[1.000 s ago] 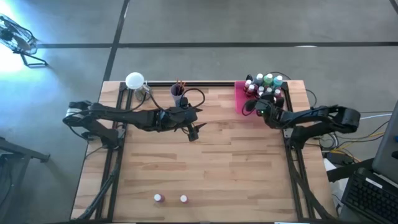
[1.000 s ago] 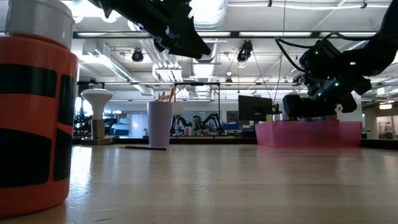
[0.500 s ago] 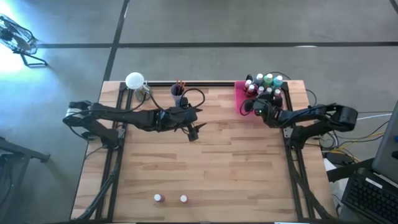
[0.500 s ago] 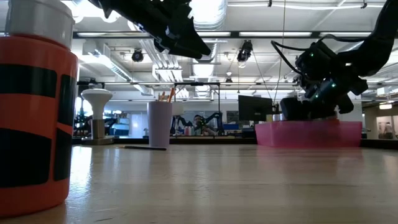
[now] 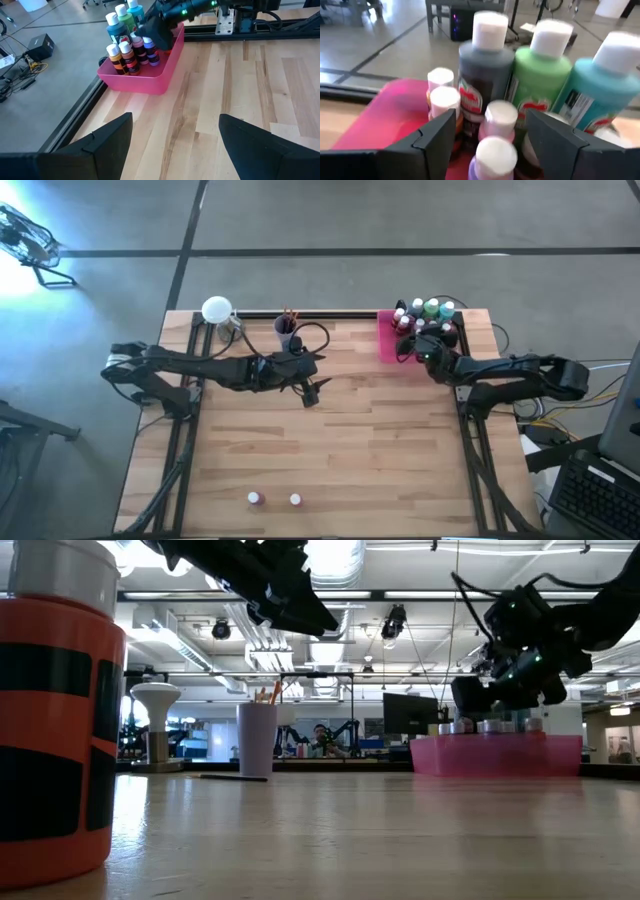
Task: Pick & Place Paint Supplies
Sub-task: Put the dark pink paint bottle into the pink bin
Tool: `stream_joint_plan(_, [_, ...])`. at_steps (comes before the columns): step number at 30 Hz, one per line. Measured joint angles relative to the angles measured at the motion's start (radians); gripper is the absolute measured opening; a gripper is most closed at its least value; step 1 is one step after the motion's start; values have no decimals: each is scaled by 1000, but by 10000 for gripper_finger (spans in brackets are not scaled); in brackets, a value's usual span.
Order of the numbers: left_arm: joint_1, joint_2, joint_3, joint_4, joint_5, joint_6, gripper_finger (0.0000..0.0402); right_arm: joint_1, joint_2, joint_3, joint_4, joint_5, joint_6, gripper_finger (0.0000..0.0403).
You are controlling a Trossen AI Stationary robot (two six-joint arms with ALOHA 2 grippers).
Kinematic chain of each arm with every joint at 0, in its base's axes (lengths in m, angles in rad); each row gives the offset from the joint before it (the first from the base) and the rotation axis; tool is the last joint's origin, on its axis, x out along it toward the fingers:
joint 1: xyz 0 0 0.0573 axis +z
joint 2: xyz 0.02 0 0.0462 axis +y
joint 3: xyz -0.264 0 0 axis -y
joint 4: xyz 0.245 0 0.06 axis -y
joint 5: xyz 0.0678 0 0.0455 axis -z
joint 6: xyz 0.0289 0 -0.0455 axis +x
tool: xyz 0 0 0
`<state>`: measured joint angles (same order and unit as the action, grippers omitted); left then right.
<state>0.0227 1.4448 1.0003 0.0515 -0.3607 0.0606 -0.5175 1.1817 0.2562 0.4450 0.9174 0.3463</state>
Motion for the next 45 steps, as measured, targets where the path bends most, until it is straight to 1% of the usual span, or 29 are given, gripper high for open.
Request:
stream_joint_plan(5, [1,0,-1,1,0,0,300,1,-108,0,0,0,-64,233])
stream_joint_plan(8, [1,0,-3,-5,0,0,300,17,-186,0,0,-29,-72,223])
stream_joint_plan(14, [1,0,-7,-38,0,-12,300,56,-351,1,9,-188,-162,205])
stream_joint_plan(16, [1,0,-7,-45,0,-14,300,65,-406,1,10,-261,-206,200])
stream_joint_plan(19, [1,0,-7,-61,0,-16,300,77,-478,1,11,-417,-233,194])
stream_joint_plan(21, [0,-5,-7,-96,17,-13,300,83,-514,1,11,-562,-244,189])
stream_joint_plan(22, [0,-12,-6,-130,41,-13,300,86,-528,1,11,-647,-245,186])
stream_joint_plan(24, [0,-30,1,-225,120,-28,300,90,-548,1,15,-841,-244,181])
stream_joint_plan(27, [-5,-69,6,-353,273,-85,300,103,-558,1,44,-1106,-236,172])
stream_joint_plan(29, [-17,-98,6,-420,349,-117,300,117,-552,1,108,-1228,-226,165])
stream_joint_plan(31, [-39,-126,6,-481,400,-161,300,133,-548,1,181,-1326,-218,159])
stream_joint_plan(33, [-77,-156,6,-527,421,-224,300,157,-544,1,236,-1381,-218,153])
stream_joint_plan(36, [-161,-203,6,-604,418,-321,300,193,-540,1,259,-1388,-222,144])
stream_joint_plan(38, [-237,-231,6,-649,396,-408,300,207,-537,1,269,-1388,-229,138])
stream_joint_plan(42, [-435,-282,6,-705,327,-621,300,217,-531,1,278,-1388,-234,128])
stream_joint_plan(44, [-559,-296,5,-705,257,-732,300,217,-531,1,297,-1388,-234,124])
stream_joint_plan(45, [-623,-300,5,-706,206,-783,300,217,-532,1,304,-1388,-235,122])
